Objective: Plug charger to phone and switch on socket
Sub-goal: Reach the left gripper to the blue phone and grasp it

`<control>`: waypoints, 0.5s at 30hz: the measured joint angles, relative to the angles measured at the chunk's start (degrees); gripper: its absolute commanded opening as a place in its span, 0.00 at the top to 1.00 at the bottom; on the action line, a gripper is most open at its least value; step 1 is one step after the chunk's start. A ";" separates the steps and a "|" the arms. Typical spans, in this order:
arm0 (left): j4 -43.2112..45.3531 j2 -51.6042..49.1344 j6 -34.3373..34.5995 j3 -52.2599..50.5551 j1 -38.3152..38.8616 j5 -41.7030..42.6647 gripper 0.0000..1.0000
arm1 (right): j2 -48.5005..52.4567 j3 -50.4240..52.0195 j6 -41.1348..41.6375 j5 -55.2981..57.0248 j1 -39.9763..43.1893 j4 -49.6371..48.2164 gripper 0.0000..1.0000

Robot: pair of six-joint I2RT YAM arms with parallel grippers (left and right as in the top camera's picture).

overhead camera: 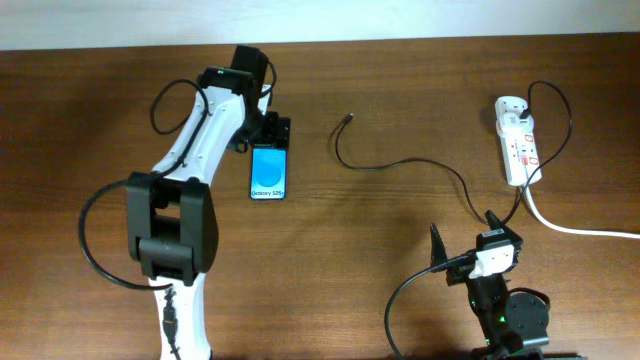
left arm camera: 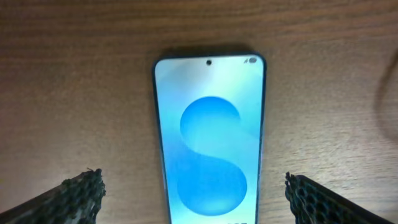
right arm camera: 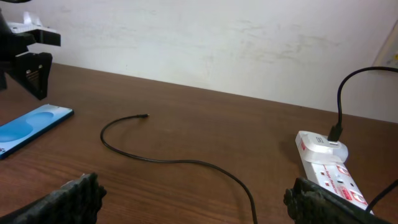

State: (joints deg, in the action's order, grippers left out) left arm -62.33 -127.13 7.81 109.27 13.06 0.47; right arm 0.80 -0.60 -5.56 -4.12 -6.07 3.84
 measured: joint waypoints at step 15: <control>-2.75 -6.64 2.78 -0.17 2.67 -2.45 0.01 | 0.00 0.00 -0.02 0.00 0.00 0.00 0.02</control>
State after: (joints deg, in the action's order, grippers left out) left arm -65.08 -133.78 10.59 109.10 15.73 -1.98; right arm 0.80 -0.60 -5.58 -4.12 -6.07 3.84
